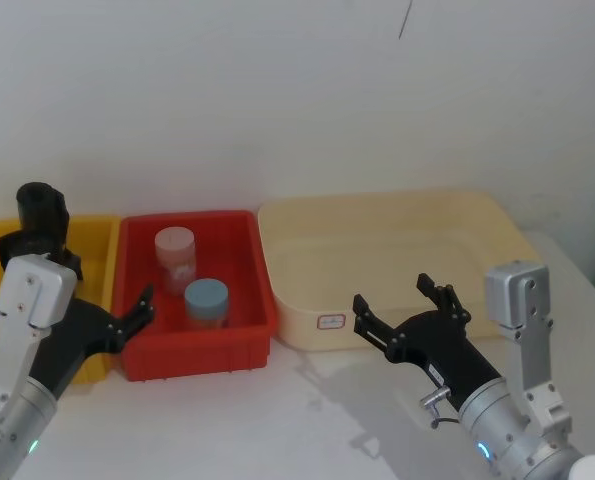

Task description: Pick up the garbage bag with the one hand and transfer it to the other hand.

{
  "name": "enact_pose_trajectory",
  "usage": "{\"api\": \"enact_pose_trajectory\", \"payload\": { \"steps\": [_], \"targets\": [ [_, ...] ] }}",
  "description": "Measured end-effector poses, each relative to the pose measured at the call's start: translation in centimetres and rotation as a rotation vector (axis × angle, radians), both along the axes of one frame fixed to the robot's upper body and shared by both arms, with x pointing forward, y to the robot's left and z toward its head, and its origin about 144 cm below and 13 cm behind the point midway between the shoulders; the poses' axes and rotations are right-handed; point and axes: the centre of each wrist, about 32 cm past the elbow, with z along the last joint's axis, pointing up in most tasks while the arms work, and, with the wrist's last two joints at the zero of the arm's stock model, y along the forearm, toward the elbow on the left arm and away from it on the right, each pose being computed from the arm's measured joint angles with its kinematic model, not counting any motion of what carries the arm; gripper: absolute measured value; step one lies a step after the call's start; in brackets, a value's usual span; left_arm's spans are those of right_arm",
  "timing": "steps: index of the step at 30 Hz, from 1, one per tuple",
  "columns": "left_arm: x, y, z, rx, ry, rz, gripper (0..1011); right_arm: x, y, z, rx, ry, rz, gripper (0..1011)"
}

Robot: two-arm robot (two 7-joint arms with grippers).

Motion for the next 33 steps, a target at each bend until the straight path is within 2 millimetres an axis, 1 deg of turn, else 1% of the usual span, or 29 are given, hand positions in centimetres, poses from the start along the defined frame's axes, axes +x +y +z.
{"api": "enact_pose_trajectory", "payload": {
  "steps": [33],
  "targets": [
    [0.00, 0.00, 0.00, 0.000, 0.000, 0.000, 1003, 0.00, 0.00, 0.00, 0.000, 0.000, 0.000, 1000]
  ]
}}
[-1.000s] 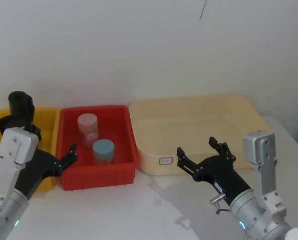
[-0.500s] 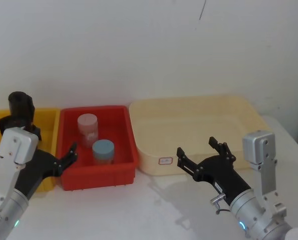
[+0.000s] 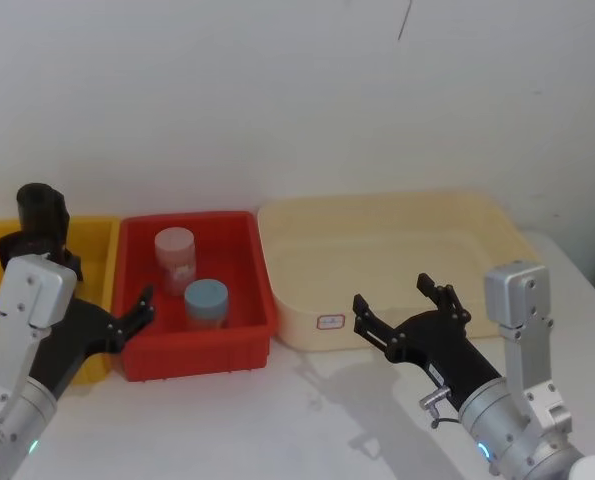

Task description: Pick up the garbage bag with the one hand and transfer it to the other hand.

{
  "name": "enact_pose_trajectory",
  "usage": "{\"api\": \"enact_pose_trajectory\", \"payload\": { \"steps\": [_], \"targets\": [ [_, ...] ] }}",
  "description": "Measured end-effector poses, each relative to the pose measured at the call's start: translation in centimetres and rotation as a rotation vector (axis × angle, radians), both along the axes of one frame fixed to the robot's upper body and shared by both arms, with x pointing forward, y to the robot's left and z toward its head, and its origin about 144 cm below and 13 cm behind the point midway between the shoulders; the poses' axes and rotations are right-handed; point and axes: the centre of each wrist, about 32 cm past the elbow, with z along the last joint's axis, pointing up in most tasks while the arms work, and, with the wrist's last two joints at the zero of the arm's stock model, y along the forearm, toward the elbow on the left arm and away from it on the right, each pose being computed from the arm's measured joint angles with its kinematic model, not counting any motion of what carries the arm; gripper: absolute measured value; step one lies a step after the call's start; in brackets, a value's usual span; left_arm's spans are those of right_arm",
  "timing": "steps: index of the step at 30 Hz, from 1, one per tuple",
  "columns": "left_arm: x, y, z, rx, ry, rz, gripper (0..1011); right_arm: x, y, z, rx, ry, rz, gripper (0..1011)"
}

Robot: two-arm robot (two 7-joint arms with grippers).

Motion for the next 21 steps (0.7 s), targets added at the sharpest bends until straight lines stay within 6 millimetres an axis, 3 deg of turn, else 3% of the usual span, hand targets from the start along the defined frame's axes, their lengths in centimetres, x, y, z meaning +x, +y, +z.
{"api": "enact_pose_trajectory", "payload": {
  "steps": [21],
  "targets": [
    [0.01, 0.02, 0.01, -0.001, 0.001, -0.002, 1003, 0.00, 0.00, 0.00, 0.000, 0.000, 0.000, 1000]
  ]
}}
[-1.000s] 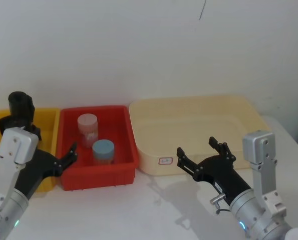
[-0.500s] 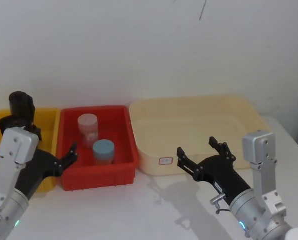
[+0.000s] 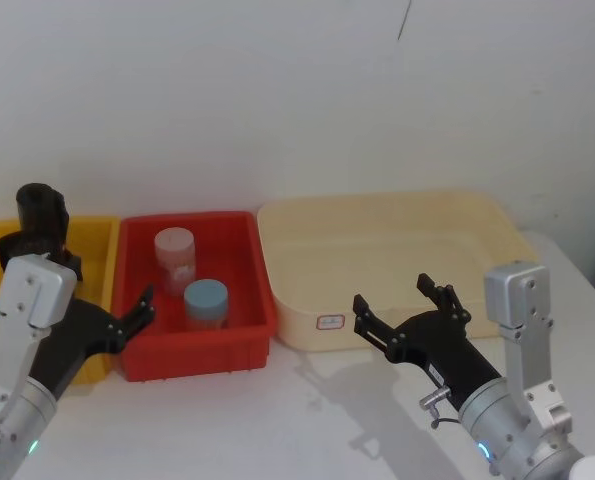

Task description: Pick up the garbage bag with the one hand and transfer it to the other hand.

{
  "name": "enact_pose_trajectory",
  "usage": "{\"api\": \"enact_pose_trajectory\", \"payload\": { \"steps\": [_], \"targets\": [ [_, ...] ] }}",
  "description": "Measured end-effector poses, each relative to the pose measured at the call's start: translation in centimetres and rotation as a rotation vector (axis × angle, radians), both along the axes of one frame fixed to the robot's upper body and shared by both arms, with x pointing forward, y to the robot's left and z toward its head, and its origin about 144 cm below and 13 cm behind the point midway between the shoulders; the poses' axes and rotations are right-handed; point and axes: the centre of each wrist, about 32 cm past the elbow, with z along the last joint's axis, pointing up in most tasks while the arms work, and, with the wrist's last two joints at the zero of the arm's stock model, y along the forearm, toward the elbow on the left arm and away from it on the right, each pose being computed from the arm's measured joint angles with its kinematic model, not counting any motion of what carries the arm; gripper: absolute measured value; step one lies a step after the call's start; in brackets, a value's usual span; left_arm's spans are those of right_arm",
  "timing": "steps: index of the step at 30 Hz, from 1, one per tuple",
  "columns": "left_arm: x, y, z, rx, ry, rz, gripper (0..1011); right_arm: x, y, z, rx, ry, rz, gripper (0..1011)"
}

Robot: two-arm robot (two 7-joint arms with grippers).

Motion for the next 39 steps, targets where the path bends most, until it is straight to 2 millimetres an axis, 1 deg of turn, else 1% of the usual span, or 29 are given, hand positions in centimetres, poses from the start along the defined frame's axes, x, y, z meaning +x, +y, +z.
{"api": "enact_pose_trajectory", "payload": {
  "steps": [8, 16, 26, 32, 39],
  "targets": [
    [-0.5, 0.6, -0.1, -0.016, 0.028, -0.025, 1003, 0.0, 0.0, 0.0, 0.000, 0.000, 0.000, 1000],
    [-2.2, 2.1, -0.6, -0.056, 0.072, -0.036, 1003, 0.0, 0.0, 0.0, 0.000, 0.000, 0.000, 1000],
    [-4.0, 3.9, -0.7, -0.103, 0.097, -0.004, 1003, 0.0, 0.0, 0.0, 0.000, 0.000, 0.000, 1000],
    [-4.2, 5.1, -0.1, -0.120, 0.098, 0.038, 1003, 0.0, 0.0, 0.0, 0.000, 0.000, 0.000, 1000],
    [-3.6, 6.2, 0.9, -0.127, 0.093, 0.084, 1003, 0.0, 0.0, 0.0, 0.000, 0.000, 0.000, 1000]
  ]
}}
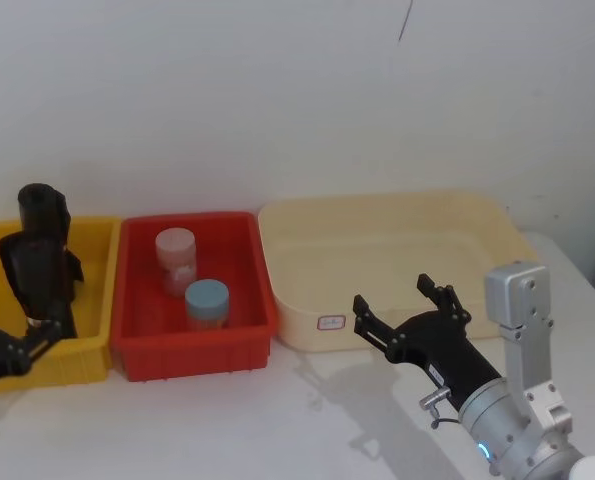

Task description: Pick up the garbage bag with the one hand and transfer it to the other hand.

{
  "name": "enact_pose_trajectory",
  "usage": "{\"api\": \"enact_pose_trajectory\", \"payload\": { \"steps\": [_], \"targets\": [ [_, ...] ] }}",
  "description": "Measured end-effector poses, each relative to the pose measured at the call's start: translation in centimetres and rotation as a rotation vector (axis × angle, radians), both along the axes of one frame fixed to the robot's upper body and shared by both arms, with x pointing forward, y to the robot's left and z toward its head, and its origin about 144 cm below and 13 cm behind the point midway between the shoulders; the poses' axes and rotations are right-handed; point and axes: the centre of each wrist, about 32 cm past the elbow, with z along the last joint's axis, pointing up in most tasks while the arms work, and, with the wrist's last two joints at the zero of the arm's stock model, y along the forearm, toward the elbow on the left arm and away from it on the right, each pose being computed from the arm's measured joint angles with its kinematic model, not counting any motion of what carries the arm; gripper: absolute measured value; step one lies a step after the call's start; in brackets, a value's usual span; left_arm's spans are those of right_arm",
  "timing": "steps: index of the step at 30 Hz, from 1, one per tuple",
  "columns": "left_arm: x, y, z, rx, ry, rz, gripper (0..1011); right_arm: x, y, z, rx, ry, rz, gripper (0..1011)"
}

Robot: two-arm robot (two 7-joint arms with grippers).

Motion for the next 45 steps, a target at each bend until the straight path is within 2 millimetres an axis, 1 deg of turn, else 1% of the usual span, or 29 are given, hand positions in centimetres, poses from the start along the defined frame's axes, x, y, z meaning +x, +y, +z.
{"api": "enact_pose_trajectory", "payload": {
  "steps": [6, 12, 32, 40, 45],
  "targets": [
    [1.0, 0.7, 0.7, 0.002, 0.008, 0.020, 1003, 0.0, 0.0, 0.0, 0.000, 0.000, 0.000, 1000],
    [2.1, 0.8, 1.1, 0.000, 0.026, 0.023, 1003, 0.0, 0.0, 0.0, 0.000, 0.000, 0.000, 1000],
    [6.3, -0.2, 1.1, 0.006, 0.099, 0.014, 1003, 0.0, 0.0, 0.0, 0.000, 0.000, 0.000, 1000],
    [7.5, -0.6, 1.0, 0.014, 0.118, 0.020, 1003, 0.0, 0.0, 0.0, 0.000, 0.000, 0.000, 1000],
    [7.9, -0.7, 1.0, 0.016, 0.126, 0.023, 919, 0.0, 0.0, 0.0, 0.000, 0.000, 0.000, 1000]
  ]
}}
